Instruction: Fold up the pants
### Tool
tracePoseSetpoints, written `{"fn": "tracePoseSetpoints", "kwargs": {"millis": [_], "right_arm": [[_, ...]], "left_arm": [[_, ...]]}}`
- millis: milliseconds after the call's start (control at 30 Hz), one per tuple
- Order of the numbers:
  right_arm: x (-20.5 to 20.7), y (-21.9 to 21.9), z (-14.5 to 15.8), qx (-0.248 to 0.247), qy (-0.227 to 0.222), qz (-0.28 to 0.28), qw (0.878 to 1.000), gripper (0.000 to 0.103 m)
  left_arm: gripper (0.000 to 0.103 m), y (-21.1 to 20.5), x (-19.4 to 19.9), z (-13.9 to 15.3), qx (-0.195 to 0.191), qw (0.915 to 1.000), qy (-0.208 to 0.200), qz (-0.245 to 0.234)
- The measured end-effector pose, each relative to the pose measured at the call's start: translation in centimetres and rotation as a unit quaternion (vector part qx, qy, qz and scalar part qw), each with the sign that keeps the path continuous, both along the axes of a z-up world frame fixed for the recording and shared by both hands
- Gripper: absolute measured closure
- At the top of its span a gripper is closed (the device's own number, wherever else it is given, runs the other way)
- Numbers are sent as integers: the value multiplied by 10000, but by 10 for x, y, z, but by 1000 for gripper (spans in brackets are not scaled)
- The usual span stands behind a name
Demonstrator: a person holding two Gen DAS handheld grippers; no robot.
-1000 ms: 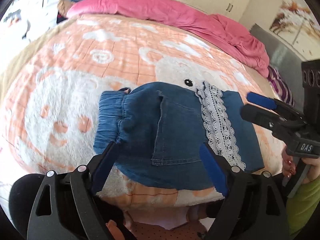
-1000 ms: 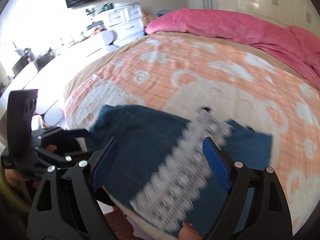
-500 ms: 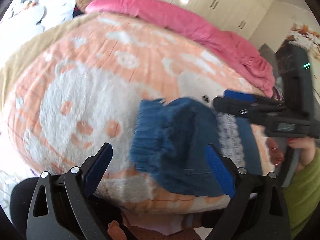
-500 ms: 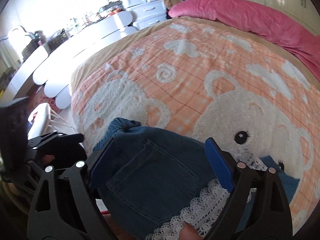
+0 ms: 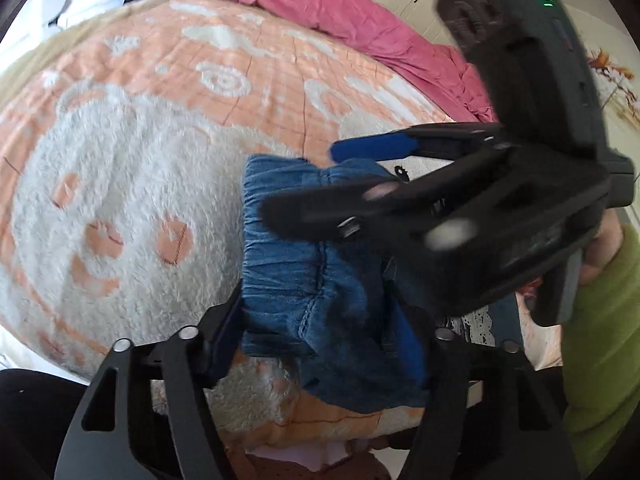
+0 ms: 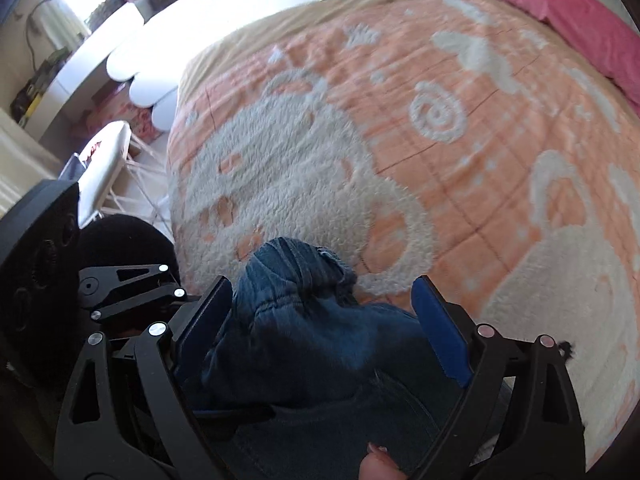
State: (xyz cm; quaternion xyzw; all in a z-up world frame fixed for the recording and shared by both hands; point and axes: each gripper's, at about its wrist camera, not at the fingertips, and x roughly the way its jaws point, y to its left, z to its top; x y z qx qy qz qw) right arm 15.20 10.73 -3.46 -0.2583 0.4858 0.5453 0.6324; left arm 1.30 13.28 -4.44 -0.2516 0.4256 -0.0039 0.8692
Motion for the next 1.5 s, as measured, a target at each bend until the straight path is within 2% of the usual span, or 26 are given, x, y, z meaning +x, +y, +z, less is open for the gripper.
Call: {"fn": "tracePoseSetpoints", "kwargs": {"millis": [33, 67, 100, 133, 200, 267, 333, 467, 633, 800, 1000, 1100, 1300, 1400, 1433, 1500], "right_arm": [[-1, 5, -11, -132, 155, 123, 9997, 25], [-3, 7, -18, -161, 283, 239, 9992, 45], [-5, 7, -23, -125, 378, 332, 9987, 52], [-8, 4, -24, -26, 322, 348, 9989, 54], [-9, -8, -16, 304, 300, 227, 9988, 65], [-9, -23, -4, 592, 326, 46, 9977, 69], [-14, -39, 11, 878, 191, 8, 9960, 69], [-13, -75, 44, 1425, 43, -232, 9895, 69], [-7, -111, 62, 1770, 20, -523, 9828, 72], [-2, -147, 62, 1920, 19, -815, 9780, 73], [3, -191, 64, 2112, -4, -1171, 9704, 74], [8, -209, 64, 2184, -43, -1362, 9663, 76], [27, -250, 57, 2336, 2, -1900, 9536, 75], [37, -271, 51, 2257, 38, -2272, 9473, 67], [40, -277, 50, 2250, 32, -2403, 9442, 61], [47, -291, 47, 2276, 104, -2628, 9376, 59]], "left_arm": [[41, 0, 0, 0, -17, 10000, -4, -2], [41, -1, 0, 0, -2, 10000, -7, -10], [41, -1, 0, 0, 7, 10000, -3, -7], [40, -1, 0, -1, -19, 10000, 0, 2], [40, 1, -3, 2, -117, 9999, -119, 6], [35, 0, -9, 9, -213, 9991, -357, -25], [18, 0, -14, 16, -279, 9979, -582, -37], [10, -8, -21, 28, -306, 9947, -969, -164], [8, -25, -19, 33, -176, 9938, -1037, -357], [7, -43, -11, 33, -296, 9903, -1076, -829], [9, -62, 6, 27, -741, 9856, -1038, -1109], [26, -78, 22, 26, -919, 9840, -919, -1222], [30, -121, 39, 33, -849, 9824, -793, -1464], [24, -139, 43, 32, -889, 9786, -918, -1614], [22, -140, 42, 30, -896, 9761, -992, -1714], [22, -148, 40, 23, -788, 9698, -1216, -1964]]}}
